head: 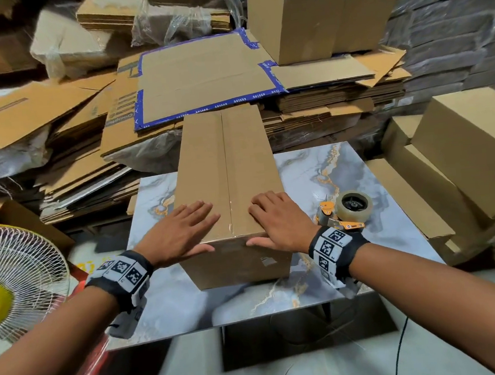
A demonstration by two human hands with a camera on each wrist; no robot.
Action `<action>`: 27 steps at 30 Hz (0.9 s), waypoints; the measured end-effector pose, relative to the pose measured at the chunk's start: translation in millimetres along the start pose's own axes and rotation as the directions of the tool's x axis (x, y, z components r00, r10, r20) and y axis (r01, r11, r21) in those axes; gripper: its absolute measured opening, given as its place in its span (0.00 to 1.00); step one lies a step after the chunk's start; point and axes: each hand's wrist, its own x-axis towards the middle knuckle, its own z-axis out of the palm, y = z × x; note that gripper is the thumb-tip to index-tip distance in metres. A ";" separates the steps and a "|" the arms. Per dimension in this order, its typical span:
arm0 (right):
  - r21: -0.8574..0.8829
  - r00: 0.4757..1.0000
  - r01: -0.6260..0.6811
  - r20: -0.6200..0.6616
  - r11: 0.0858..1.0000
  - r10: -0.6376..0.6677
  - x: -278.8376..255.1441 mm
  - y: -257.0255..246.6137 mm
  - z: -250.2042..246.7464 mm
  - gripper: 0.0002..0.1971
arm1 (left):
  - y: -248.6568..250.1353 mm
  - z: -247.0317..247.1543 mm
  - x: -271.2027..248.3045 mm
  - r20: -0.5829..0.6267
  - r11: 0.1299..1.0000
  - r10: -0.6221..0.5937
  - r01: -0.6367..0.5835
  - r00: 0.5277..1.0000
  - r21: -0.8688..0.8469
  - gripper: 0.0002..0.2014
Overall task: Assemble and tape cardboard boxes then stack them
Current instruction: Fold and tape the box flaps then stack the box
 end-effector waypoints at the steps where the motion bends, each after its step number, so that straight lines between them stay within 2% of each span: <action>1: 0.003 1.000 -0.001 0.001 1.000 0.001 0.0 0.7 1.1 0.36 | 0.8 2.7 -1.6 -0.013 1.000 -0.013 0.013 1.000 0.002 0.39; 4: 0.036 1.000 -0.004 -0.019 0.999 0.005 0.6 3.4 1.9 0.36 | 8.6 13.9 -4.9 -0.099 0.994 -0.105 0.102 0.990 -0.029 0.40; 6: 0.049 0.999 -0.009 -0.034 0.999 0.011 4.3 3.7 -0.4 0.36 | 14.3 22.4 -9.2 -0.181 0.972 -0.232 0.223 0.956 -0.069 0.40; 8: 0.048 0.999 -0.018 -0.039 0.999 0.020 7.8 2.8 -2.2 0.36 | 23.4 32.9 -12.0 -0.294 0.922 -0.386 0.355 0.874 -0.154 0.39; 9: 0.052 0.999 -0.024 -0.042 0.998 0.026 8.6 2.0 -2.3 0.36 | 30.3 38.1 -11.7 -0.356 0.881 -0.472 0.414 0.807 -0.229 0.37; 10: 0.062 0.998 -0.030 -0.047 0.998 0.033 8.4 1.2 -1.7 0.35 | 38.4 43.3 -9.9 -0.418 0.827 -0.562 0.464 0.714 -0.318 0.33; 11: 0.078 0.998 -0.036 -0.056 0.996 0.041 7.4 0.7 -0.7 0.35 | 47.6 47.8 -6.5 -0.472 0.762 -0.648 0.499 0.598 -0.414 0.30; 13: 0.121 0.996 -0.046 -0.064 0.992 0.054 5.0 0.5 0.7 0.36 | 65.2 52.3 3.2 -0.521 0.613 -0.787 0.510 0.329 -0.604 0.25; 15: 0.170 0.998 -0.052 -0.036 0.984 0.059 4.4 0.9 1.0 0.37 | 79.3 53.1 14.8 -0.497 0.469 -0.865 0.464 0.068 -0.752 0.25; 16: 0.196 0.998 -0.054 -0.012 0.979 0.058 4.5 1.9 0.6 0.38 | 85.8 52.0 21.3 -0.462 0.400 -0.886 0.433 -0.044 -0.808 0.26; 18: 0.243 0.999 -0.043 0.038 0.969 0.035 4.8 3.4 -1.7 0.40 | 97.5 50.2 34.0 -0.377 0.280 -0.900 0.373 -0.218 -0.885 0.30; 19: 0.259 0.998 -0.026 0.055 0.965 0.012 4.9 3.7 -2.7 0.39 | 102.5 49.3 39.9 -0.334 0.232 -0.901 0.344 -0.276 -0.910 0.32; 20: 0.270 0.998 -0.008 0.070 0.963 -0.011 5.0 4.1 -3.6 0.38 | 105.6 49.0 45.4 -0.294 0.195 -0.904 0.313 -0.310 -0.930 0.34; 21: 0.277 0.996 0.005 0.084 0.961 -0.029 5.0 4.3 -4.6 0.38 | 107.7 49.6 49.6 -0.267 0.171 -0.908 0.296 -0.322 -0.940 0.37; 27: 0.288 0.989 0.020 0.133 0.958 -0.060 5.6 4.6 -5.8 0.36 | 115.2 63.6 61.3 -0.268 0.134 -0.910 0.385 -0.318 -0.913 0.46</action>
